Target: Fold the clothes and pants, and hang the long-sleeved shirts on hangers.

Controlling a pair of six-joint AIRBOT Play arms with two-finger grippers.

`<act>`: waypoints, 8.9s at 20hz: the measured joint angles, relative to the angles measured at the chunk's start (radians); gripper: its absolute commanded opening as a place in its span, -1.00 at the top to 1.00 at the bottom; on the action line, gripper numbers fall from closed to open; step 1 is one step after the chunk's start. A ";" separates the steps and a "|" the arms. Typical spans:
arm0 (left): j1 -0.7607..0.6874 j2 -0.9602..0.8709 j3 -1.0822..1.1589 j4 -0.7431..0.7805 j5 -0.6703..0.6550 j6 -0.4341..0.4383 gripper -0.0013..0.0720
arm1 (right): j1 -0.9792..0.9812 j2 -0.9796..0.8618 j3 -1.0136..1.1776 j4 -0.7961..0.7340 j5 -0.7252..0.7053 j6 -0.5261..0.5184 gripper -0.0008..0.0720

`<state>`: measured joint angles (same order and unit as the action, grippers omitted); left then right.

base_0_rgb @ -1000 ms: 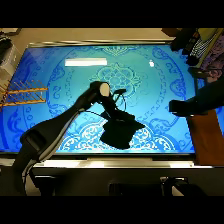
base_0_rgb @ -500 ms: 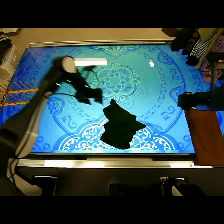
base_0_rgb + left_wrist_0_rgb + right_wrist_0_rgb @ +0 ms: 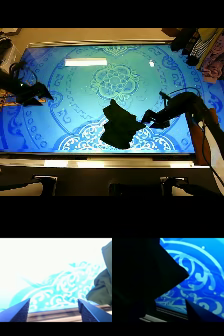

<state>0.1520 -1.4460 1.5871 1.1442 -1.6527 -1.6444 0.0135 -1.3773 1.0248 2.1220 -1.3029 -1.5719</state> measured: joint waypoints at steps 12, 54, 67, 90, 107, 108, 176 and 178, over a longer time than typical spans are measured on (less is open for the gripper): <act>-0.099 0.042 -0.502 -0.377 0.412 0.176 -0.88 | 0.003 -0.118 -0.050 0.146 0.166 0.000 0.91; -0.249 0.396 0.472 -0.124 0.670 0.089 0.92 | 0.002 0.512 0.996 0.054 0.298 0.050 0.90; -0.248 0.042 0.006 0.133 0.507 -0.123 0.92 | 0.002 -0.282 0.977 -0.061 0.094 0.279 0.89; -0.170 -0.297 -0.055 0.086 0.507 -0.137 0.92 | -0.188 0.114 0.084 0.070 -0.100 0.013 -0.41; -0.166 -0.297 -0.055 0.086 0.459 -0.137 0.92 | 0.329 0.249 -0.557 0.243 0.586 0.374 -0.07; -0.166 -0.297 -0.055 0.086 0.459 -0.137 0.92 | 0.331 0.239 -0.557 0.243 0.606 0.377 0.34; 0.365 0.240 -0.539 -0.109 0.265 0.180 -0.54 | -0.411 -0.107 -0.022 0.093 -0.090 -0.288 -0.34; 0.379 0.318 -0.633 -0.117 0.269 0.199 -0.55 | -0.415 -0.100 -0.095 0.117 -0.052 -0.330 -0.34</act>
<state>0.5308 -1.1282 0.9539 1.0271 -1.3842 -1.4452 -0.4015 -1.4776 0.9298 2.2387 -1.3552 -1.9015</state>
